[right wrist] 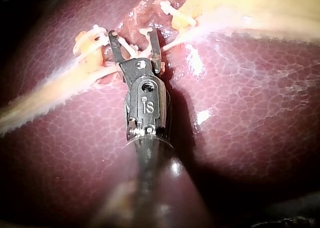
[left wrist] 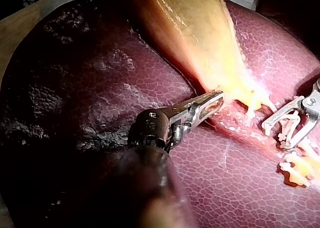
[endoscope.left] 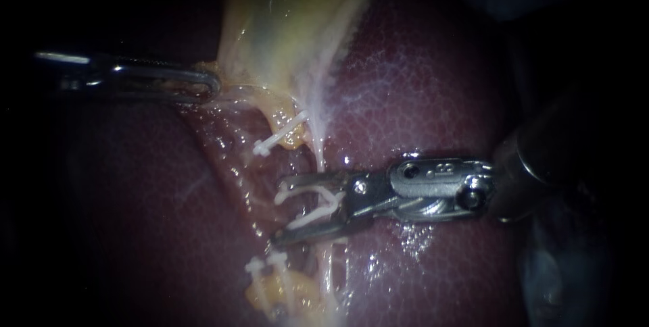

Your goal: Clipping third clip right tube

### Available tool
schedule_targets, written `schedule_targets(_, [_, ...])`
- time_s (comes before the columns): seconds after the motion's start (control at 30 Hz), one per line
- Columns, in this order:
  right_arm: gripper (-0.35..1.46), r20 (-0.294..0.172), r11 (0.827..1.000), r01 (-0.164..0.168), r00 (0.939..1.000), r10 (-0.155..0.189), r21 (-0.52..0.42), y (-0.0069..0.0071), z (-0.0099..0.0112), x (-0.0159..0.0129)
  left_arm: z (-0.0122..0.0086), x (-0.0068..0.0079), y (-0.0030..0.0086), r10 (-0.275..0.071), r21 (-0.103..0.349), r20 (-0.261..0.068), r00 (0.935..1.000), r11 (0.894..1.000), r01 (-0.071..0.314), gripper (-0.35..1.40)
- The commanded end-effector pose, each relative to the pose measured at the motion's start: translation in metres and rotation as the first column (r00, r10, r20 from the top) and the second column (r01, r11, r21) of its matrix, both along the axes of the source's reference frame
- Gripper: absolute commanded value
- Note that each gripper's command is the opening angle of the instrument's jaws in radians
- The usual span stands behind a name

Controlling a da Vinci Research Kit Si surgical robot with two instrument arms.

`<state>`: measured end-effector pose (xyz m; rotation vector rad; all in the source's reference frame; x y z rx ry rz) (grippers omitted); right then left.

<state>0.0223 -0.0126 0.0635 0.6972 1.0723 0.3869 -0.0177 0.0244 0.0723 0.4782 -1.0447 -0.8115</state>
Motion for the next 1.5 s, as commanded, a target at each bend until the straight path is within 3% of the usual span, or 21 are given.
schedule_targets(0.03, [0.48, 0.000, 1.000, 0.000, 1.0000, 0.000, 0.000, 0.0000, 0.0000, 0.0000, 0.0000, 0.0000, 0.0000, 0.000, 0.000, 0.000, 1.0000, 1.000, 0.000, -0.35])
schedule_targets(0.23, [0.48, -0.006, 1.000, -0.003, 1.0000, 0.003, 0.003, 0.0001, -0.0007, 0.0001, 0.0001, -0.0001, 0.0000, 0.000, 0.000, 0.000, 1.0000, 1.000, 0.000, -0.35])
schedule_targets(0.43, [0.48, -0.020, 1.000, -0.008, 0.9998, 0.008, 0.019, 0.0011, -0.0033, -0.0004, 0.0002, -0.0001, 0.0000, 0.001, -0.001, 0.000, 1.0000, 1.000, -0.001, -0.35])
schedule_targets(0.6, [0.48, -0.023, 0.999, -0.024, 0.9994, 0.025, 0.024, 0.0023, -0.0053, -0.0020, 0.0002, 0.0000, 0.0000, 0.001, -0.001, 0.000, 1.0000, 1.000, -0.001, -0.35])
schedule_targets(0.73, [0.47, -0.015, 0.999, -0.038, 0.9992, 0.038, 0.021, 0.0030, -0.0055, -0.0037, 0.0002, 0.0000, 0.0000, 0.001, -0.001, 0.000, 1.0000, 1.000, -0.001, -0.35])
schedule_targets(1.17, [0.47, 0.019, 0.997, -0.063, 0.9979, 0.062, 0.048, 0.0043, -0.0026, -0.0065, 0.0002, 0.0001, 0.0000, 0.001, -0.001, 0.000, 1.0000, 1.000, -0.001, -0.35])
schedule_targets(1.5, [0.47, 0.076, 0.994, -0.067, 0.9952, 0.061, 0.081, 0.0035, 0.0013, -0.0066, 0.0002, 0.0001, 0.0000, 0.001, -0.001, 0.000, 1.0000, 1.000, -0.001, -0.35])
